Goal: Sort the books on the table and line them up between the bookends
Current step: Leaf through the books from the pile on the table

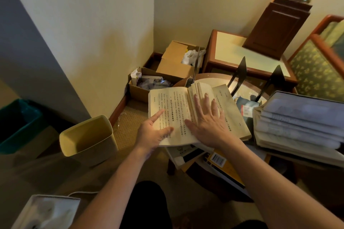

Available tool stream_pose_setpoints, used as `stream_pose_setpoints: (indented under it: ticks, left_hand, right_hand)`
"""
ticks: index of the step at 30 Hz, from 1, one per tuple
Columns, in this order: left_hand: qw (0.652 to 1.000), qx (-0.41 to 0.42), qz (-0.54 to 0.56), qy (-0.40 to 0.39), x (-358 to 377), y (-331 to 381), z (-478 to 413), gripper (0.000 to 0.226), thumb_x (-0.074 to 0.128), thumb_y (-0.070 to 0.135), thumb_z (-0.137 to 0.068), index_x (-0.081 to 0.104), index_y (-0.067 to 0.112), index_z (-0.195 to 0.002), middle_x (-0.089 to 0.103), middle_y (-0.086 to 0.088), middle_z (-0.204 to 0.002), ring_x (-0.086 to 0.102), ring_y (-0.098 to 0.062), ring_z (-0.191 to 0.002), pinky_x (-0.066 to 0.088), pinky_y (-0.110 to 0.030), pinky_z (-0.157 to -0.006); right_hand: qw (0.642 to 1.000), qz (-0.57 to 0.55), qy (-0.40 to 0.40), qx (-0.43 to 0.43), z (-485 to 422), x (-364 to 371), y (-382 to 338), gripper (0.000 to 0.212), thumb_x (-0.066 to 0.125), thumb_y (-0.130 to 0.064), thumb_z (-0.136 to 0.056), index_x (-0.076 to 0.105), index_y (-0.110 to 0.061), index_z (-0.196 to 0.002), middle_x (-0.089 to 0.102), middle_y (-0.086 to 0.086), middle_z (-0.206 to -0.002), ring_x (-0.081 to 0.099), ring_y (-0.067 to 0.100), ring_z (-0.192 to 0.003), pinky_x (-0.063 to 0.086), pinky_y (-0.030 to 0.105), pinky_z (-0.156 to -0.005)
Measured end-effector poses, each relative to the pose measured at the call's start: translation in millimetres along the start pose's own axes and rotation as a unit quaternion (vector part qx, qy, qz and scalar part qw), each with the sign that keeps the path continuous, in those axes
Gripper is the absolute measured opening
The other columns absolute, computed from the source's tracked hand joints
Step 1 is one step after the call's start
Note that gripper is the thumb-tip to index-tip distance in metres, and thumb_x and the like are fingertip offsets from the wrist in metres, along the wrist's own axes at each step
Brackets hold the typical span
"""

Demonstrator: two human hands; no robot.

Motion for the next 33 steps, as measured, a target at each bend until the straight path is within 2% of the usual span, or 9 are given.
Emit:
stream_pose_setpoints:
  ticks: [4, 10, 15, 17, 21, 24, 27, 31, 33]
  left_hand:
    - [0.999, 0.014, -0.042, 0.008, -1, -1, 5, 0.083, 0.077, 0.012, -0.085, 0.037, 0.036, -0.153, 0.054, 0.008, -0.132, 0.056, -0.012, -0.117, 0.06, -0.041, -0.089]
    - [0.997, 0.019, -0.077, 0.003, 1, 9, 4, 0.081, 0.074, 0.016, -0.089, 0.032, 0.042, -0.154, 0.05, 0.01, -0.133, 0.054, -0.013, -0.117, 0.061, -0.039, -0.085]
    - [0.995, 0.044, -0.088, 0.002, 4, 39, 5, 0.074, 0.064, 0.019, -0.096, 0.025, 0.038, -0.156, 0.053, 0.012, -0.122, 0.06, -0.01, -0.104, 0.059, -0.023, -0.067]
    - [0.997, 0.044, -0.07, -0.007, 7, 51, 6, 0.068, 0.057, 0.026, -0.101, 0.021, 0.039, -0.157, 0.055, 0.017, -0.116, 0.061, -0.009, -0.1, 0.056, -0.023, -0.062]
    - [0.998, 0.035, 0.015, -0.04, 15, 69, 7, 0.053, 0.043, 0.039, -0.105, 0.025, 0.049, -0.154, 0.062, 0.003, -0.126, 0.063, -0.022, -0.111, 0.055, -0.039, -0.083]
    - [0.995, 0.014, 0.077, -0.055, 18, 74, 4, 0.054, 0.043, 0.044, -0.104, 0.025, 0.049, -0.154, 0.06, -0.001, -0.135, 0.066, -0.025, -0.112, 0.059, -0.047, -0.086]
    - [0.998, 0.012, 0.048, -0.05, 17, 74, 1, 0.06, 0.049, 0.047, -0.101, 0.024, 0.047, -0.155, 0.059, -0.001, -0.135, 0.064, -0.028, -0.114, 0.058, -0.056, -0.089]
    - [0.999, 0.015, -0.039, -0.031, 12, 70, 0, 0.091, 0.07, 0.053, -0.082, 0.02, 0.044, -0.157, 0.058, 0.001, -0.135, 0.064, -0.025, -0.112, 0.062, -0.047, -0.08]
    - [0.997, 0.013, -0.068, -0.038, 10, 66, -1, 0.107, 0.078, 0.052, -0.073, 0.015, 0.041, -0.159, 0.058, -0.002, -0.133, 0.062, -0.024, -0.113, 0.061, -0.044, -0.084]
  right_hand:
    - [0.996, -0.077, 0.033, 0.023, 13, -9, 12, 0.093, 0.043, -0.057, -0.099, -0.037, -0.044, -0.145, -0.03, 0.002, -0.162, -0.015, 0.031, -0.152, 0.0, 0.048, -0.121]
    - [0.968, -0.238, 0.076, 0.03, 27, -28, 19, 0.089, 0.052, -0.045, -0.095, -0.015, -0.045, -0.154, 0.01, -0.007, -0.166, 0.032, 0.022, -0.145, 0.046, 0.05, -0.109]
    - [0.945, -0.308, 0.108, 0.003, 36, -50, 8, 0.072, 0.043, -0.041, -0.101, -0.001, -0.04, -0.159, 0.021, -0.004, -0.165, 0.035, 0.023, -0.142, 0.038, 0.054, -0.113]
    - [0.936, -0.334, 0.113, -0.02, 42, -59, -2, 0.068, 0.042, -0.037, -0.104, 0.003, -0.035, -0.16, 0.024, -0.003, -0.163, 0.036, 0.019, -0.14, 0.039, 0.046, -0.111]
    - [0.949, -0.295, 0.094, -0.065, 45, -62, -36, 0.074, 0.044, -0.045, -0.103, -0.001, -0.032, -0.16, 0.022, -0.005, -0.164, 0.037, 0.015, -0.14, 0.042, 0.041, -0.11]
    - [0.965, -0.248, 0.051, -0.065, 44, -50, -52, 0.084, 0.048, -0.047, -0.101, -0.009, -0.029, -0.159, 0.001, -0.005, -0.168, 0.02, 0.021, -0.151, 0.027, 0.042, -0.118]
    - [0.981, -0.177, 0.011, -0.075, 46, -37, -61, 0.082, 0.042, -0.052, -0.103, -0.012, -0.026, -0.159, -0.011, -0.001, -0.168, 0.007, 0.023, -0.154, 0.018, 0.041, -0.121]
    - [0.971, -0.223, -0.007, -0.091, 43, -30, -56, 0.065, 0.034, -0.044, -0.107, 0.002, -0.026, -0.161, 0.019, 0.003, -0.166, 0.032, 0.022, -0.147, 0.032, 0.035, -0.116]
    - [0.971, -0.214, -0.014, -0.103, 40, -29, -48, 0.056, 0.031, -0.041, -0.108, 0.012, -0.03, -0.16, 0.023, -0.002, -0.165, 0.028, 0.024, -0.149, 0.03, 0.04, -0.119]
Point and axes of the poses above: each hand's wrist, its own z-axis away from the middle knuckle, its own x-axis out of the palm, y = z × x, the point moved 5 cm from there along -z, towards the middle knuckle
